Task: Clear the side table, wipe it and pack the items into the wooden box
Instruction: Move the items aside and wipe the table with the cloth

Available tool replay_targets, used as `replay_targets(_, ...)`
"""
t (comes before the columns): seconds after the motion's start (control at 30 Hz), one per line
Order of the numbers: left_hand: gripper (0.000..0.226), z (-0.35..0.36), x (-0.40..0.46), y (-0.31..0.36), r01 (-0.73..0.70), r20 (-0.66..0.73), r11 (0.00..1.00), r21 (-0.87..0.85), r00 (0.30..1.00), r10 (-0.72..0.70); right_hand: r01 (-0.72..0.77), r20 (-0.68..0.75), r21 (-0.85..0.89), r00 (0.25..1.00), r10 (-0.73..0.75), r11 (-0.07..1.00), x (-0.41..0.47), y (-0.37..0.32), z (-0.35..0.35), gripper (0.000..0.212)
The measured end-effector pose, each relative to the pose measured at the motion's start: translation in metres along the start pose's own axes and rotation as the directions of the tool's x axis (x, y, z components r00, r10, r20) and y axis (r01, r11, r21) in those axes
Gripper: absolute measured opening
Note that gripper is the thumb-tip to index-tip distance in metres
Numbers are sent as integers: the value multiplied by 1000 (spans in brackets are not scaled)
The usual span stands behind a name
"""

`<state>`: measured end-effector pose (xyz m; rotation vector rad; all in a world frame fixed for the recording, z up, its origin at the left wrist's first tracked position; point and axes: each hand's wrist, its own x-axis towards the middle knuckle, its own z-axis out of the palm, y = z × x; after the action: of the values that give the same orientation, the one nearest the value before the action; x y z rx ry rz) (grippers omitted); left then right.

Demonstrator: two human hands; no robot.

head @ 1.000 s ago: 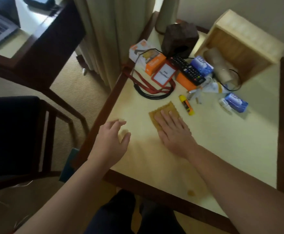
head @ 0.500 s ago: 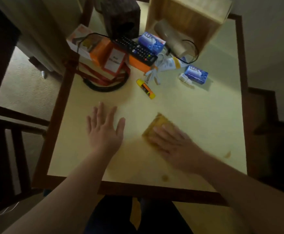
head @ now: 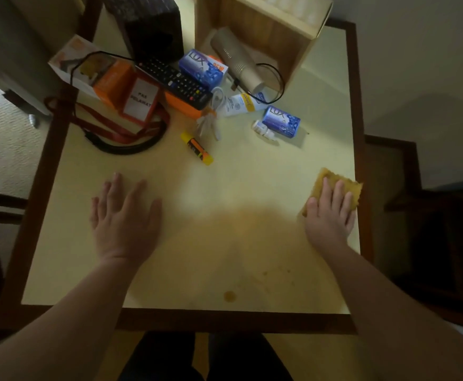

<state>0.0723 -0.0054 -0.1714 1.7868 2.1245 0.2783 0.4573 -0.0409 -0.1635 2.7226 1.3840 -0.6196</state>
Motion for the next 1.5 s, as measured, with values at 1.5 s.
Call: replay_targets(1.5,55,5,0,-5,-25,-9,1000,-12,1000,25,530,350,-200,824,-445,824,-172,27,35,59)
